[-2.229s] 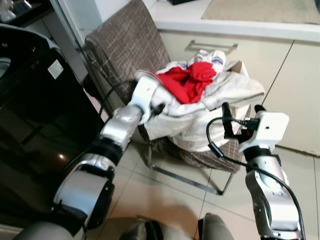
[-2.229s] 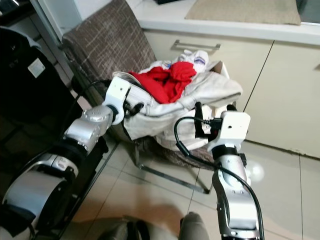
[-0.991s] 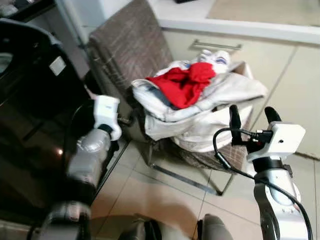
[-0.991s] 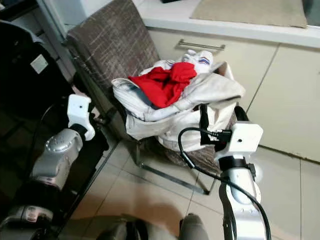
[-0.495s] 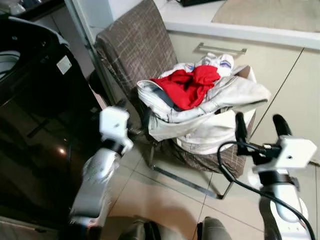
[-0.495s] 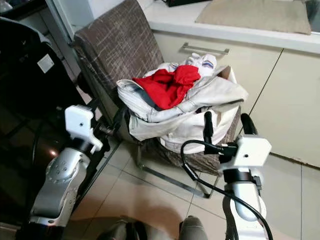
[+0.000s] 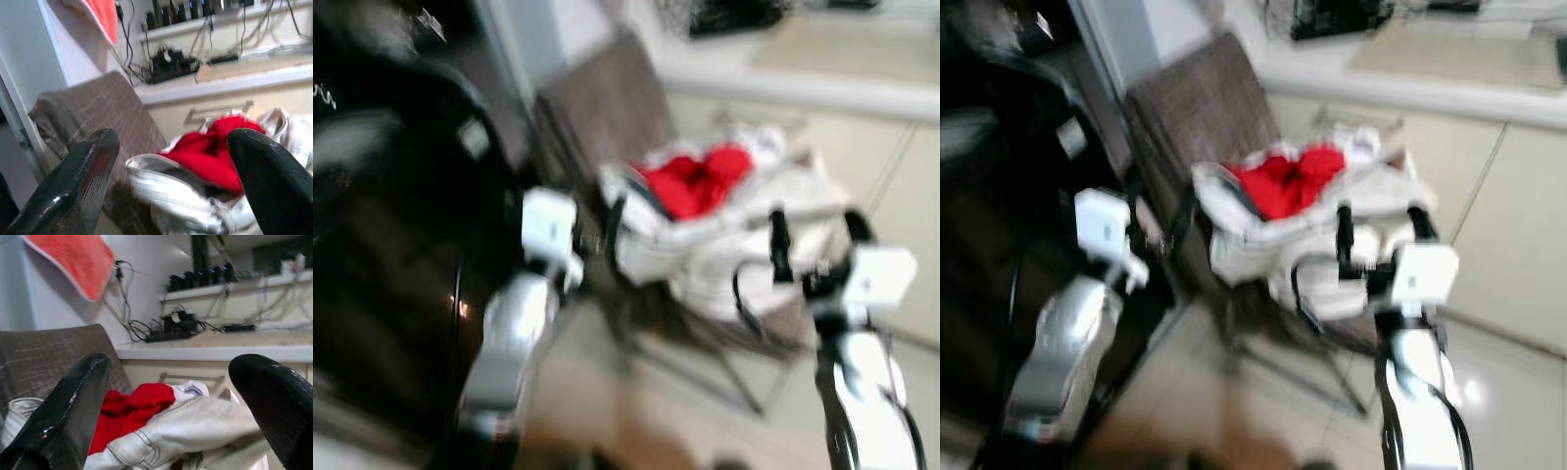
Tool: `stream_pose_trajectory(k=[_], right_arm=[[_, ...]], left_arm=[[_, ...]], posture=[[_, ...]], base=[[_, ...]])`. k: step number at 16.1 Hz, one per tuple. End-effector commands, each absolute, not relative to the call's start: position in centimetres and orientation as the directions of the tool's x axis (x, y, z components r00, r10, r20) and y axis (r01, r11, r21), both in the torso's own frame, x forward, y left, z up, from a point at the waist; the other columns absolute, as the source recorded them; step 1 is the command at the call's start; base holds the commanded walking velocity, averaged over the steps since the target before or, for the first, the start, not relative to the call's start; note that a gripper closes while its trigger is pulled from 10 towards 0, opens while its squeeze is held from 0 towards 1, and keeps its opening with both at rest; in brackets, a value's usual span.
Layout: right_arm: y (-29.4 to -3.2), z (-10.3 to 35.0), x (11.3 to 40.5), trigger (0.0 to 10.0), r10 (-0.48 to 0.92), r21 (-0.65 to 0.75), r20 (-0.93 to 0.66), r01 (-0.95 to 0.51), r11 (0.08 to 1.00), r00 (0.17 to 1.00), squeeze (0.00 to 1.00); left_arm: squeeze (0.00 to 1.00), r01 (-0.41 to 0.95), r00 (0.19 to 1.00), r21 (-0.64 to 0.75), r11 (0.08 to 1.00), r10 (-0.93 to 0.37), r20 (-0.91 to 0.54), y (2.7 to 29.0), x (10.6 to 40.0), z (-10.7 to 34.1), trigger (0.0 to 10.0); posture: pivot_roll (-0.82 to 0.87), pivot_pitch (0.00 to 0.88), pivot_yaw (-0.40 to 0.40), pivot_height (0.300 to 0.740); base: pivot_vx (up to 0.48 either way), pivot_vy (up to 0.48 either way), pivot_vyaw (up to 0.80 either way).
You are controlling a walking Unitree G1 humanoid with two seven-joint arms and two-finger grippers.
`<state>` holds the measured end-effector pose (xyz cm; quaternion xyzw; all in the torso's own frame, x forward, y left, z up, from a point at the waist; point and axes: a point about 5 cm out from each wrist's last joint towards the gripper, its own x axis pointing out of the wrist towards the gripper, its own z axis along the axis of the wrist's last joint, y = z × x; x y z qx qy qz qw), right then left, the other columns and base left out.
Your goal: Clothes washing
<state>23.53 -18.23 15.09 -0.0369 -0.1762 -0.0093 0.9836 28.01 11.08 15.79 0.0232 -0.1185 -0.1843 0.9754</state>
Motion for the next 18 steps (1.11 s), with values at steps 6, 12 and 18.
stream_pose_trajectory(k=[6, 12, 18], right_arm=[[-17.5, 15.2, 24.1, 10.0, 0.011, -0.053, 0.348, 0.008, 0.999, 0.937, 0.0], [-18.2, 14.7, 24.0, 10.0, -0.029, -0.075, 0.308, 0.054, 0.996, 0.951, 0.0], [-18.4, 14.7, 23.9, 10.0, -0.051, -0.071, 0.296, 0.076, 0.995, 0.954, 0.0]], left_arm=[[0.0, 0.432, 0.864, 0.164, 0.887, -0.46, 0.205, 10.9, 29.1, 16.9, 10.0], [0.0, 0.55, 0.829, 0.055, 0.834, -0.552, 0.086, 10.3, 30.9, 17.5, 10.0], [0.0, 0.569, 0.822, -0.014, 0.822, -0.567, 0.056, 9.8, 30.8, 17.1, 10.0]], posture=[[-0.3, 0.043, 0.137, 0.719], [-0.31, 0.054, 0.146, 0.693], [-0.32, 0.057, 0.15, 0.655]], base=[[0.48, 0.0, 0.0], [0.07, 0.0, -0.07], [0.0, 0.0, -0.45]])
